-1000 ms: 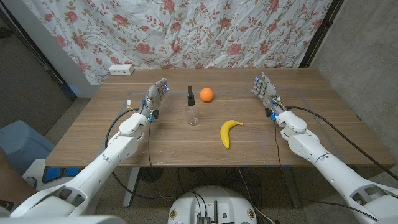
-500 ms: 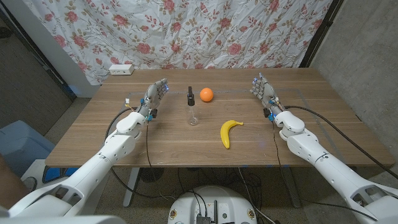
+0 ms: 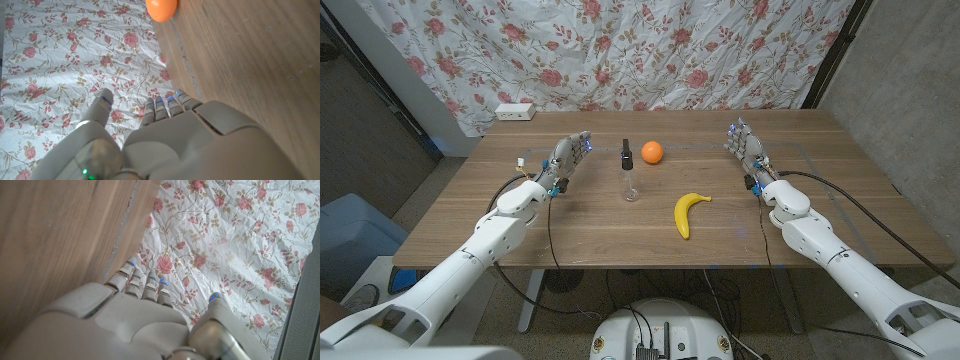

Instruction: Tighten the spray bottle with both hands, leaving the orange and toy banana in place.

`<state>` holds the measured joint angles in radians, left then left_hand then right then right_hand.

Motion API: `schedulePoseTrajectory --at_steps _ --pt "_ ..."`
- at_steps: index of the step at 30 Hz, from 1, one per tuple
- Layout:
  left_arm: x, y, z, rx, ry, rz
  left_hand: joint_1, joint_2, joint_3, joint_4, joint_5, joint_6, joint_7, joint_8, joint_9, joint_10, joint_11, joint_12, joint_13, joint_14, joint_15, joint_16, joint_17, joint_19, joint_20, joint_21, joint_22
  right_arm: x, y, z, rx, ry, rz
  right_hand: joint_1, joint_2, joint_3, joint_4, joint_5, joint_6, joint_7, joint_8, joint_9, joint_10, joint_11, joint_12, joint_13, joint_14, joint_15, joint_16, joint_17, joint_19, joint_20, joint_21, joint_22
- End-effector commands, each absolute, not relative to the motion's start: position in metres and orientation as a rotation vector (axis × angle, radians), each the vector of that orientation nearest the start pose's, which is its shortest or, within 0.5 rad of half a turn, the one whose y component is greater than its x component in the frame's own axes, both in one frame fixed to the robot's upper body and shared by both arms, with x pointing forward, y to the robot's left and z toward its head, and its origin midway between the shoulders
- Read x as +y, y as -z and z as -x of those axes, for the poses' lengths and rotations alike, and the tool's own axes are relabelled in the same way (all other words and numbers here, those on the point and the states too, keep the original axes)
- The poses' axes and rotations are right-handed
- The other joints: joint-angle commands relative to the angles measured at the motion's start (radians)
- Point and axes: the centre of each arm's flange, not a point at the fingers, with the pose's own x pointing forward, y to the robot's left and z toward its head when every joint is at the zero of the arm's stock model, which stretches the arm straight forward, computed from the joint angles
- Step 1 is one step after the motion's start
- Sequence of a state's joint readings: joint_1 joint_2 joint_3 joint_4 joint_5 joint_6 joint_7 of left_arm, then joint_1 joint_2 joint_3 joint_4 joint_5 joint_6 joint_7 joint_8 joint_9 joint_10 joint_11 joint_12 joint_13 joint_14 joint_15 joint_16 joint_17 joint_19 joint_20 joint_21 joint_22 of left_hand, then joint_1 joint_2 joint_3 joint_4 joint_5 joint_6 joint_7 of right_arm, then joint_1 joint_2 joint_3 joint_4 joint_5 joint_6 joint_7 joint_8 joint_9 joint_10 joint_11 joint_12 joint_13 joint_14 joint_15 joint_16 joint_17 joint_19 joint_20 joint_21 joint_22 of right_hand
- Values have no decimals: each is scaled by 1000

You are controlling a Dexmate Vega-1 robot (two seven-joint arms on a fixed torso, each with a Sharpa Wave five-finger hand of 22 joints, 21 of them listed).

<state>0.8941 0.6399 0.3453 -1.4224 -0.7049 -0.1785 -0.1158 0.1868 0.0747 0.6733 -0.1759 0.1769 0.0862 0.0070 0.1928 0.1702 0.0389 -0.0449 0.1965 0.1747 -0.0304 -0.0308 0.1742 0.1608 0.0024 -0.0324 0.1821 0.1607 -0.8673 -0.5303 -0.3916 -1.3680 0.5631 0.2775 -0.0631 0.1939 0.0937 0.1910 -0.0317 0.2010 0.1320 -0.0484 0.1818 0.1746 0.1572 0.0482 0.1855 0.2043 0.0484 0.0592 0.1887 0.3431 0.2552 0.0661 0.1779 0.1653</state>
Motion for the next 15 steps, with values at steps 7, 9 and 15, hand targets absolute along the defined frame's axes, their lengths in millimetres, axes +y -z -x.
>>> schedulePoseTrajectory --at_steps 7,9,15 --pt "331 31 -631 -540 390 -54 38 -14 5 -14 -4 -15 -39 -2 2 -8 -38 -2 3 -15 -12 0 6 -15 -58 -2 5 -282 35 -639 -617 -118 26 6 2 4 -8 4 1 6 2 4 -1 0 3 0 -1 -2 8 -2 -1 -7 7 3" --pt "333 31 -630 -534 404 -66 42 -17 5 -15 -4 -14 -43 -1 3 -6 -43 -1 3 -14 -16 1 7 -15 -59 -2 5 -281 36 -639 -617 -113 31 6 2 4 -8 4 -2 5 1 4 -1 -1 3 -1 -2 -2 8 -3 -1 -7 7 3" --pt "336 30 -628 -506 436 -107 52 -24 6 -17 -3 -14 -46 0 3 -9 -47 -2 3 -16 -18 0 7 -17 -56 -3 4 -280 36 -640 -615 -116 39 6 3 5 -10 4 -5 5 0 4 -2 -4 3 -2 -1 -2 9 -5 -1 -7 7 3"
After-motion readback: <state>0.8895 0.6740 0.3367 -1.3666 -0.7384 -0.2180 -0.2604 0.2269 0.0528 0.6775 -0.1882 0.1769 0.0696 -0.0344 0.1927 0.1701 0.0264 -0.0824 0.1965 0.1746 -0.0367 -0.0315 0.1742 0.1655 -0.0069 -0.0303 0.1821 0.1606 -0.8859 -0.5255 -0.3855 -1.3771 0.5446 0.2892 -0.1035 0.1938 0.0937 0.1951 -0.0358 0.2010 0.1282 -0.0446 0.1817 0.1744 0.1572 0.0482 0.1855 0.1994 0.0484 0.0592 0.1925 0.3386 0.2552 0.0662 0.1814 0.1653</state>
